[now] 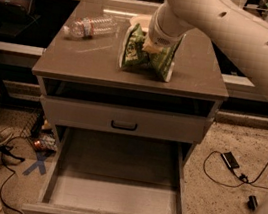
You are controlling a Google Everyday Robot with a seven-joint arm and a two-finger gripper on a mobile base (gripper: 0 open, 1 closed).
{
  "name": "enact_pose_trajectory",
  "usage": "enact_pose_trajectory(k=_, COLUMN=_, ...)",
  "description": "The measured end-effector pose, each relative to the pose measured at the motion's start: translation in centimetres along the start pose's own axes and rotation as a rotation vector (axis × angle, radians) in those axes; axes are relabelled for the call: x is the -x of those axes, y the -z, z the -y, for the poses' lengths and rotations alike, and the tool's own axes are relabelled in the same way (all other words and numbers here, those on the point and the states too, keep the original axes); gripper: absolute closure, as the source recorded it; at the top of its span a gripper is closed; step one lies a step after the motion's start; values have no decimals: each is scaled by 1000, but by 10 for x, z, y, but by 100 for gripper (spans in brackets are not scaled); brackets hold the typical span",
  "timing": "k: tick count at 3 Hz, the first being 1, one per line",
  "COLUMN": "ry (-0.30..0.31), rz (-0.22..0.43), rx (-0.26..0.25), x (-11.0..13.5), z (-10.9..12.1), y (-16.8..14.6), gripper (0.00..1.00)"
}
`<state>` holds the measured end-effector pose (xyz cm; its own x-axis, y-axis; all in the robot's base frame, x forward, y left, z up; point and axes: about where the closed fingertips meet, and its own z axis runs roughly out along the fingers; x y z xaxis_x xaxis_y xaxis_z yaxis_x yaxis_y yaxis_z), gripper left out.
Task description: Pick green jalapeno chip bag from middle drawer and place on counter
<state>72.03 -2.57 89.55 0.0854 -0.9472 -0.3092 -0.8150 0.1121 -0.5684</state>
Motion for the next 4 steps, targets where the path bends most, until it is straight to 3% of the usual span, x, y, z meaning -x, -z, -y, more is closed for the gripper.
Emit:
enact_pose_trajectory(k=1, ry=22, rz=2, rx=22, x=5, z=-4, y=-10, gripper=16)
enact_pose_trajectory(k=2, ry=39, rz=10, rx=46, x=7, z=-9, y=-16, gripper=0)
enact_pose_trajectory(k=3, ry=37, rz=12, rx=48, x=5, z=-9, y=-15, gripper=0)
enact_pose_trajectory(k=4, ry=-36, rz=-8, rx=-1, x=-26, z=2, y=7, gripper=0)
